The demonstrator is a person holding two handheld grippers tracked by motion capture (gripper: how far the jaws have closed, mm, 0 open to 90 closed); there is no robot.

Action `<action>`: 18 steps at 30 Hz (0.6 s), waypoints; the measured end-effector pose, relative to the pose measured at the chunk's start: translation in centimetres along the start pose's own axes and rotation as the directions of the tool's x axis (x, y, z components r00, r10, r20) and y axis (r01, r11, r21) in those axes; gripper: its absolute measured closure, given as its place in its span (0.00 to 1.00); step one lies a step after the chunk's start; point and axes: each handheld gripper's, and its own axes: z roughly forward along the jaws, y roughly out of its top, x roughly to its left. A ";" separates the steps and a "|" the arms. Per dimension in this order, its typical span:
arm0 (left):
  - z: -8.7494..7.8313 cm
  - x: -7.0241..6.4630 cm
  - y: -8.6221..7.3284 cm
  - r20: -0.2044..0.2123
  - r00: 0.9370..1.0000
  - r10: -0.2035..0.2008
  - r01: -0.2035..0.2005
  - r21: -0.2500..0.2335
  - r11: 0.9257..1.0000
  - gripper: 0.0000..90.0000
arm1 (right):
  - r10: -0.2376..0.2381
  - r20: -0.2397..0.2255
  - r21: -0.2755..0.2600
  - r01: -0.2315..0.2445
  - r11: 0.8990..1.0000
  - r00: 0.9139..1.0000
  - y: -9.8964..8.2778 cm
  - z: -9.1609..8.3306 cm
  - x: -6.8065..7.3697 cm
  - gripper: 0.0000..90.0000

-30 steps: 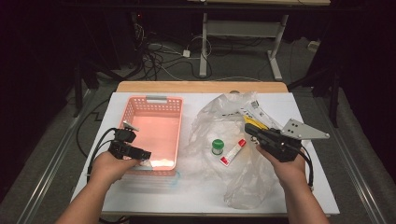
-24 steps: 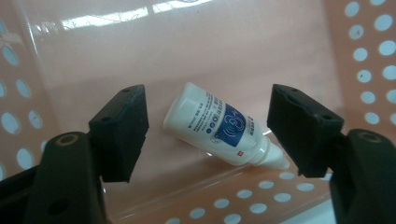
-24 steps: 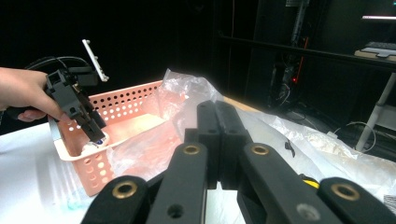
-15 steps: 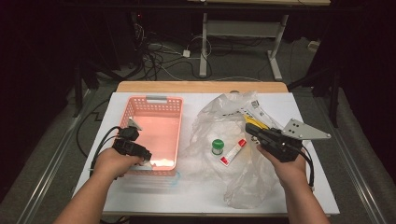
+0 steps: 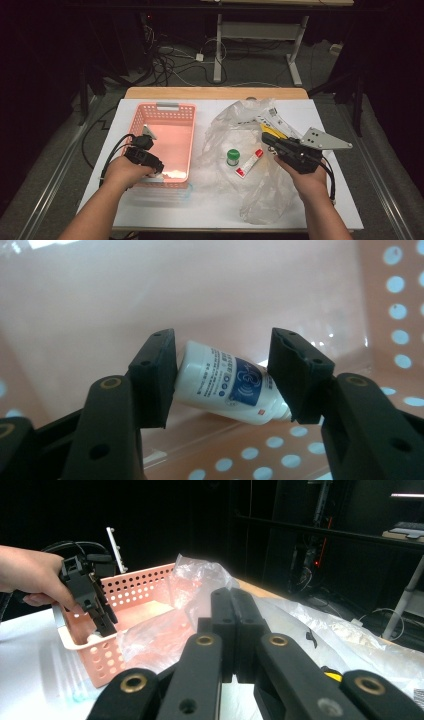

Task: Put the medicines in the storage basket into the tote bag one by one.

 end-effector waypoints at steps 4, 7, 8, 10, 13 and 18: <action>0.3 -0.8 0.3 -0.016 0.999 0.047 -0.047 0.009 0.999 0.54 | 0.000 0.001 -0.001 0.000 1.000 1.000 0.0 0.0 0.0 1.00; 0.6 -1.1 0.5 -0.034 0.997 0.065 -0.065 0.019 0.998 0.57 | 0.002 0.002 -0.001 -0.002 1.000 1.000 0.0 0.0 -0.1 1.00; 0.7 -1.1 0.5 -0.035 0.997 0.076 -0.075 0.028 0.997 0.60 | 0.003 0.003 -0.001 -0.003 1.000 1.000 -0.1 0.0 -0.1 1.00; 0.7 -1.2 0.5 -0.039 0.996 0.083 -0.082 0.031 0.996 0.62 | 0.007 0.003 0.003 -0.007 1.000 1.000 -0.1 0.0 -0.1 1.00; 0.8 -1.2 0.4 -0.047 0.994 0.097 -0.096 0.034 0.995 0.67 | 0.003 -0.001 0.004 -0.003 1.000 1.000 -0.1 0.1 0.0 1.00; 0.9 -1.4 0.3 -0.053 0.991 0.122 -0.120 0.037 0.992 0.75 | 0.001 -0.001 0.006 -0.001 1.000 1.000 -0.2 0.2 0.0 1.00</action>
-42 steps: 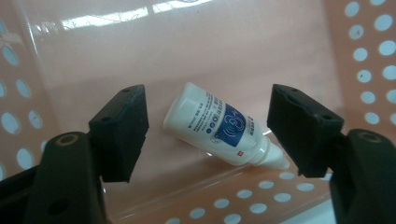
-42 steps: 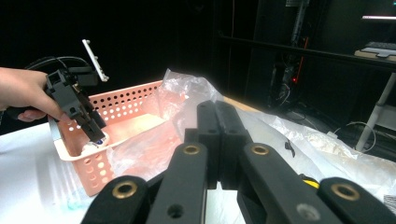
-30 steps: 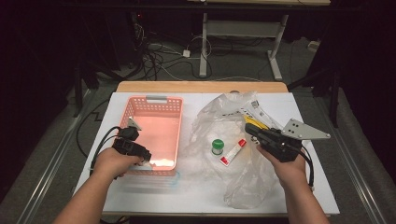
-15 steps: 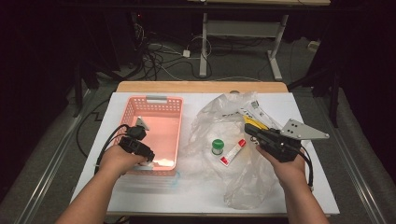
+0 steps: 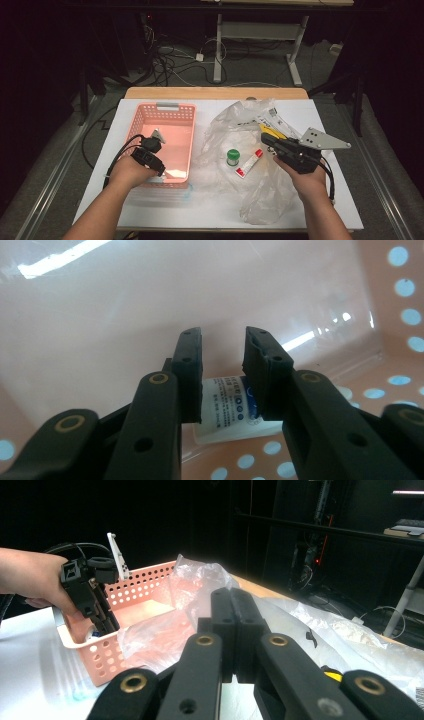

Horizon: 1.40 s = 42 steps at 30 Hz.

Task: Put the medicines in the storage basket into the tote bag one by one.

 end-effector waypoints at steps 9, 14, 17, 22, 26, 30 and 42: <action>-2.1 0.8 -0.7 0.047 0.999 0.009 -0.005 -0.070 0.998 0.65 | 0.002 0.002 0.003 -0.002 1.000 1.000 0.0 0.0 -0.1 1.00; -4.0 0.0 -2.4 0.013 0.997 0.080 -0.079 -0.085 0.993 0.96 | 0.002 0.001 0.001 -0.002 1.000 1.000 0.0 0.0 -0.1 1.00; -3.9 -0.4 -2.9 0.027 0.995 0.098 -0.097 -0.028 0.995 0.98 | 0.005 -0.001 0.003 -0.005 1.000 1.000 0.0 0.1 0.1 1.00; -3.5 -0.5 -3.1 0.056 0.993 0.100 -0.102 0.024 0.995 0.98 | -0.003 -0.003 -0.002 0.003 1.000 1.000 0.2 0.0 0.3 1.00; -3.2 -0.4 -2.4 0.062 0.993 0.105 -0.108 0.049 0.993 0.98 | -0.001 -0.002 0.000 0.001 1.000 1.000 0.1 0.0 0.2 1.00; -2.5 -0.3 -1.6 0.051 0.993 0.106 -0.111 0.100 0.989 0.98 | 0.002 0.001 -0.001 -0.002 1.000 1.000 0.1 -0.1 0.0 1.00; -2.0 -1.1 0.6 -0.007 0.988 0.157 -0.155 0.125 0.980 0.98 | -0.004 -0.002 -0.001 0.004 1.000 1.000 0.1 -0.1 0.1 1.00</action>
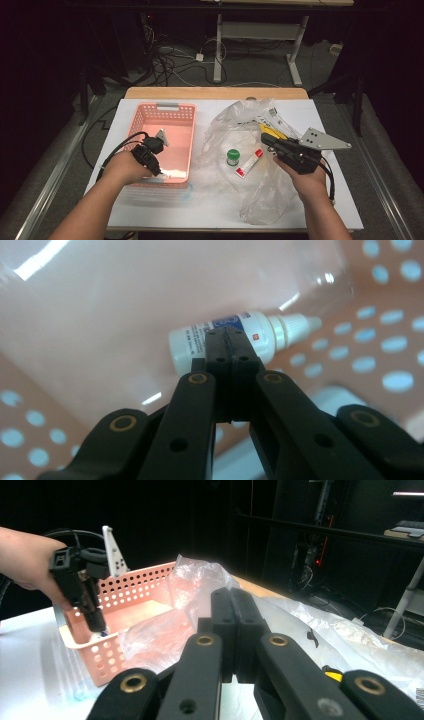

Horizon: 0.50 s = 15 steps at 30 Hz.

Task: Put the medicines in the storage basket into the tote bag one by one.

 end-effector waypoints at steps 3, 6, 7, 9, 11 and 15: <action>-0.1 0.5 0.8 -0.040 0.999 -0.018 0.015 -0.070 0.997 0.98 | 0.003 0.003 -0.003 -0.003 1.000 1.000 0.0 -0.1 -0.1 1.00; -0.5 0.8 0.9 -0.032 0.999 -0.041 0.036 -0.144 0.989 0.98 | 0.007 0.005 -0.005 -0.007 1.000 1.000 0.0 -0.2 -0.2 1.00; -0.8 0.8 0.8 -0.029 0.999 -0.043 0.038 -0.157 0.987 0.98 | 0.006 0.007 -0.004 -0.006 1.000 1.000 0.0 -0.3 -0.3 1.00; -1.1 0.7 0.5 -0.016 0.999 -0.037 0.034 -0.172 0.985 0.98 | 0.011 0.007 -0.003 -0.011 1.000 1.000 -0.1 -0.2 -0.3 1.00; -1.4 0.6 0.2 -0.021 0.999 -0.038 0.034 -0.191 0.981 0.98 | 0.009 0.007 0.000 -0.009 1.000 1.000 -0.2 -0.1 -0.3 1.00; -1.6 0.6 0.0 -0.011 0.999 -0.031 0.028 -0.208 0.978 0.98 | 0.003 0.002 0.003 -0.003 1.000 1.000 -0.1 0.1 -0.1 1.00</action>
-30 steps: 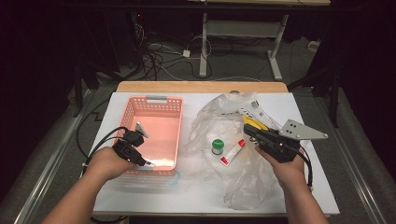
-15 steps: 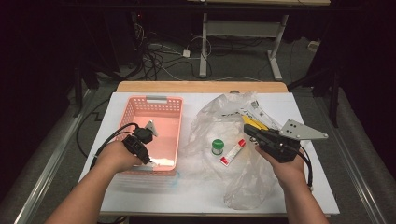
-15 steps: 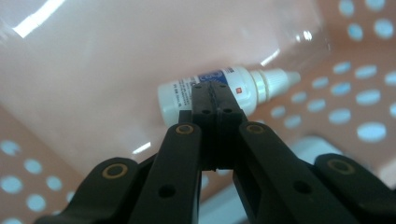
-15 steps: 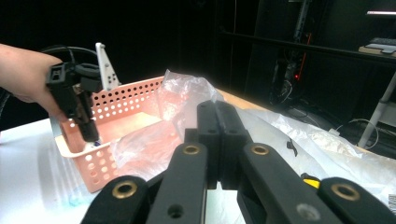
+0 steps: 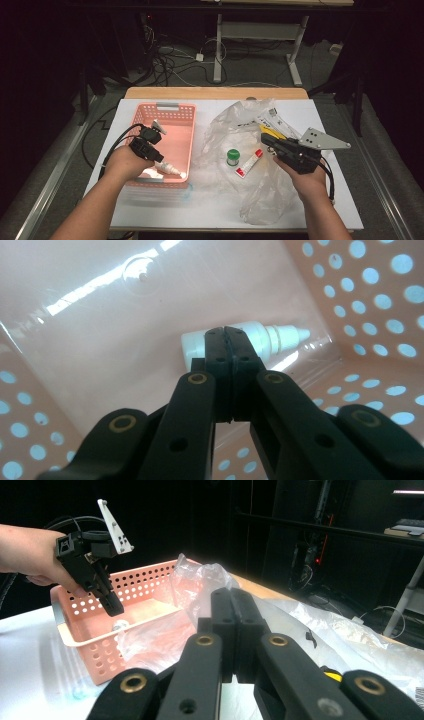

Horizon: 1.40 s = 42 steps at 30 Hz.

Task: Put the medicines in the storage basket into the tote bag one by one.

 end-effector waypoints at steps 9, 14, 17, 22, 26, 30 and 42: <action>1.7 -0.4 0.1 0.059 0.998 0.034 -0.042 0.145 0.988 0.98 | 0.004 0.002 -0.001 -0.004 1.000 1.000 0.0 -0.1 -0.1 1.00; 2.1 -0.2 1.0 0.024 0.999 0.022 -0.023 0.066 0.998 0.98 | 0.005 0.002 -0.003 -0.005 1.000 1.000 0.0 -0.2 -0.1 1.00; 2.2 0.2 1.7 0.014 1.000 -0.010 0.010 -0.017 1.000 0.92 | 0.004 0.002 -0.001 -0.004 1.000 1.000 0.0 -0.1 -0.2 1.00; 2.0 -0.1 2.0 -0.018 1.000 -0.001 -0.001 -0.105 0.994 0.75 | 0.008 0.005 -0.004 -0.008 1.000 1.000 0.0 -0.3 -0.3 1.00; 1.8 0.4 1.9 -0.033 0.999 -0.018 0.013 -0.144 0.990 0.49 | 0.006 0.007 -0.001 -0.006 1.000 1.000 -0.1 -0.3 -0.3 1.00; 2.2 0.2 2.0 -0.080 0.997 0.015 -0.029 -0.179 0.983 0.36 | 0.005 -0.001 0.000 -0.005 1.000 1.000 0.0 -0.1 -0.1 1.00; 4.6 0.1 3.4 -0.035 0.998 0.043 -0.046 -0.110 0.993 0.04 | 0.006 -0.004 0.006 -0.006 1.000 1.000 -0.1 -0.1 -0.2 1.00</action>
